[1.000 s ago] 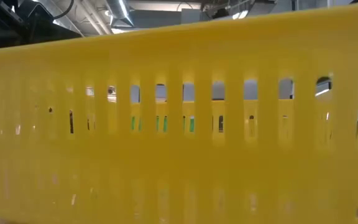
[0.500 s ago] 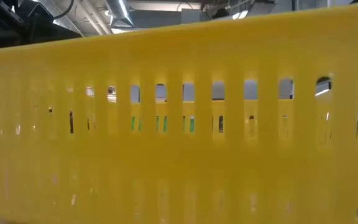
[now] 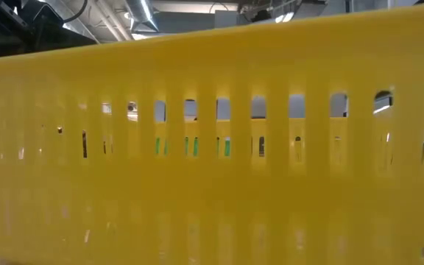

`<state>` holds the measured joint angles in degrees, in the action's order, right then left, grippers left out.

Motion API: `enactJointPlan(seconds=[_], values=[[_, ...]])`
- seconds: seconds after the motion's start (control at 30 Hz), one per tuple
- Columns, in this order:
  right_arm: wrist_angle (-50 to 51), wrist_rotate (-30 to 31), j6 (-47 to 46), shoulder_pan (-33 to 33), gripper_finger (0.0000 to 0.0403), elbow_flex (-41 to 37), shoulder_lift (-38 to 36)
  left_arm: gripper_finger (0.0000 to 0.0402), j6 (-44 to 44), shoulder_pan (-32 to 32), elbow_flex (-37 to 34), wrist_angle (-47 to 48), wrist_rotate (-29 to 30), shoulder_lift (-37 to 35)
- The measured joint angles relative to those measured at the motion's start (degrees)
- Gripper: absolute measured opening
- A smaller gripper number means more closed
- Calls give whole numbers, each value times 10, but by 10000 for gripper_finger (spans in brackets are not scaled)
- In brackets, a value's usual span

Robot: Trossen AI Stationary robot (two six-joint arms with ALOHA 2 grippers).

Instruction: Stack baskets on shelf by color

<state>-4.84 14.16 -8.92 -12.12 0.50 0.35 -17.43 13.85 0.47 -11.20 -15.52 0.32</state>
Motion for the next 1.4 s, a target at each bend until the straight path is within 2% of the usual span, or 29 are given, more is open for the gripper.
enactJointPlan(seconds=[0.1, 0.23, 0.37, 0.5, 0.63, 0.77, 0.9, 0.97, 1.1, 1.2, 1.3, 1.4], values=[[0, -54, -26, 0, 6, 0, 0, 0, 0, 0, 0, 0, 0, 0], [0, -123, -4, 0, 6, 0, 0, 0, 0, 0, 0, 0, 0, 0], [12, -118, 4, 0, 3, 15, 3, 0, 0, 0, 0, 0, 0, 0], [56, -70, 51, 0, 1, 70, 26, 0, 0, 0, 0, 0, 0, 0], [128, 6, 107, 0, 1, 151, 76, 0, 0, 0, 0, 0, 0, 0], [213, 93, 105, 0, 0, 245, 161, 0, 0, 0, 0, 0, 0, 0], [295, 213, 70, 0, 0, 349, 265, 0, 0, 0, 0, 0, 0, 0], [319, 235, 41, 0, 0, 402, 321, 0, 0, 0, 0, 0, 0, 0], [413, 210, -55, 0, 0, 510, 428, 0, 0, 0, 0, 0, 0, 0], [538, 170, -171, 0, 0, 591, 506, 0, 0, 0, 0, 0, 0, 0], [665, 100, -273, 10, 0, 656, 570, 0, 0, 0, 0, 0, 0, 0], [752, 25, -331, 23, 0, 686, 619, 0, 0, 0, 0, 0, 0, 0]])
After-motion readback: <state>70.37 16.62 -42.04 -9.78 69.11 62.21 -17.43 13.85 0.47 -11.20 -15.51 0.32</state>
